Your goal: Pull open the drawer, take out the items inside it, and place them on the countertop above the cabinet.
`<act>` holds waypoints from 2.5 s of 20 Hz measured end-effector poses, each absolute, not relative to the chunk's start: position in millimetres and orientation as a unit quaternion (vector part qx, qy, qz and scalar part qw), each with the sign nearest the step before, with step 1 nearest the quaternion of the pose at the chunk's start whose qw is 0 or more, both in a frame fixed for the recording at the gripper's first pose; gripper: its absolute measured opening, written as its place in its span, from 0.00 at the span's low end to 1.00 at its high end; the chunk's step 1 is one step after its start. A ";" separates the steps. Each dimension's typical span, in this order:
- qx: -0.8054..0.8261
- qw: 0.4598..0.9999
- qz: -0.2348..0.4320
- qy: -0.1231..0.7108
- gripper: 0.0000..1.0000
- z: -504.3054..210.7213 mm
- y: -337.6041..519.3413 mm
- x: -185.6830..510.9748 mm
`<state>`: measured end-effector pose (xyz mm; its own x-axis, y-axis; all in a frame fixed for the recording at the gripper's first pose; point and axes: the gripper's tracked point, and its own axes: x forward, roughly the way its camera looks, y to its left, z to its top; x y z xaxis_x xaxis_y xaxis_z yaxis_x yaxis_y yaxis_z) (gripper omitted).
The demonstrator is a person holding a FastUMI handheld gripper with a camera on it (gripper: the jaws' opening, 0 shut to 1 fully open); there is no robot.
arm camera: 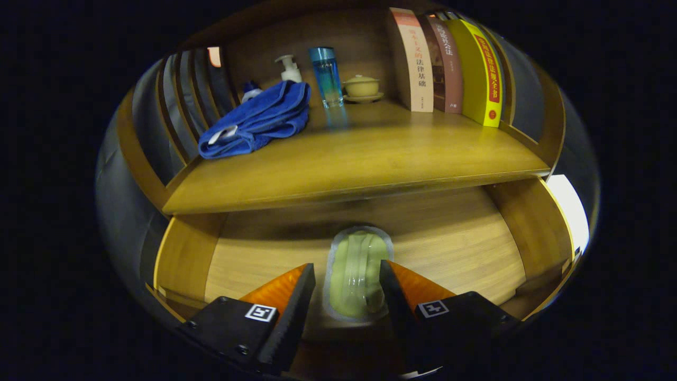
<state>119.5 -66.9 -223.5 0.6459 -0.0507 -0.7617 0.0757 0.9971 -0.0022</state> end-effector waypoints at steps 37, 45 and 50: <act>0.001 0.987 -0.025 0.160 0.27 -19.0 -56.8 171.7; -0.006 0.984 -0.029 0.177 0.27 -65.3 -63.7 240.7; -0.018 0.981 -0.035 0.192 0.35 -89.0 -70.4 248.5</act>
<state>248.5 -70.4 -89.0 0.9238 -0.0764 -0.3752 0.0628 0.9969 -0.0484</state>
